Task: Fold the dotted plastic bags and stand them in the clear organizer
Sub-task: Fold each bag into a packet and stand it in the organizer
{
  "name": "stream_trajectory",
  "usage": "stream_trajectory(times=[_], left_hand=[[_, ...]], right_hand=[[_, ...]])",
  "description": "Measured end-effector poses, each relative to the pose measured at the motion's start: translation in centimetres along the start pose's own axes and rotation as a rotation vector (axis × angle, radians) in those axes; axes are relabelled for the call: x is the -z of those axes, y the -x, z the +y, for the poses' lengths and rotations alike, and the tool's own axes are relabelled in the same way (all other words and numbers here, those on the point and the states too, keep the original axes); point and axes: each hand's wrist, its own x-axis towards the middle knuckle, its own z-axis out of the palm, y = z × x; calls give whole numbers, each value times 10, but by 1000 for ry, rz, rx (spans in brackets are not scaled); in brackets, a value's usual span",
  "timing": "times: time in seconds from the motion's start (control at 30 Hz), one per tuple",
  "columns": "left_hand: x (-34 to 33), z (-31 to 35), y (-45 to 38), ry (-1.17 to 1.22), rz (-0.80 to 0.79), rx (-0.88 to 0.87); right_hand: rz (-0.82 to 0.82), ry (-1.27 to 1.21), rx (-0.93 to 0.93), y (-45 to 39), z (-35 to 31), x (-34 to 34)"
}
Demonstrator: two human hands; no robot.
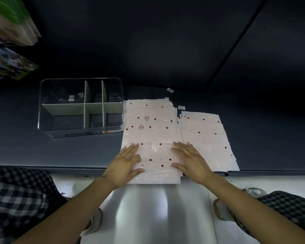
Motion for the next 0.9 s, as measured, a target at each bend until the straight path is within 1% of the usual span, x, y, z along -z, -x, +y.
stream_trajectory(times=[0.07, 0.13, 0.23, 0.3, 0.37, 0.47, 0.57, 0.6, 0.7, 0.73, 0.83, 0.9], left_hand=[[-1, -2, -8, 23, 24, 13], [-2, -6, -12, -26, 56, 11], [0, -11, -20, -88, 60, 9], [1, -14, -25, -79, 58, 8], [4, -16, -28, 4, 75, 35], [13, -18, -34, 252, 145, 158], [25, -21, -36, 421, 120, 318], [28, -23, -35, 476, 104, 343], [33, -24, -30, 753, 85, 355], [33, -23, -28, 801, 87, 362], [26, -20, -27, 816, 137, 415], [21, -18, -29, 843, 172, 510]], right_hand=[[-53, 31, 4, -9, 2, -6], [-97, 68, 13, -14, 9, -8], [-128, 79, 38, -15, 18, -8], [-127, 32, 42, -16, 22, -7], [-102, -96, 1, -19, 25, -3], [-81, -387, -100, -26, 28, 7], [-127, -614, -169, -24, 29, 18], [-135, -688, -194, -23, 29, 21], [-158, -882, -282, -22, 25, 26], [-146, -935, -322, -22, 22, 26], [-69, -1091, -495, -25, 12, 21], [-42, -1071, -603, -30, 6, 15]])
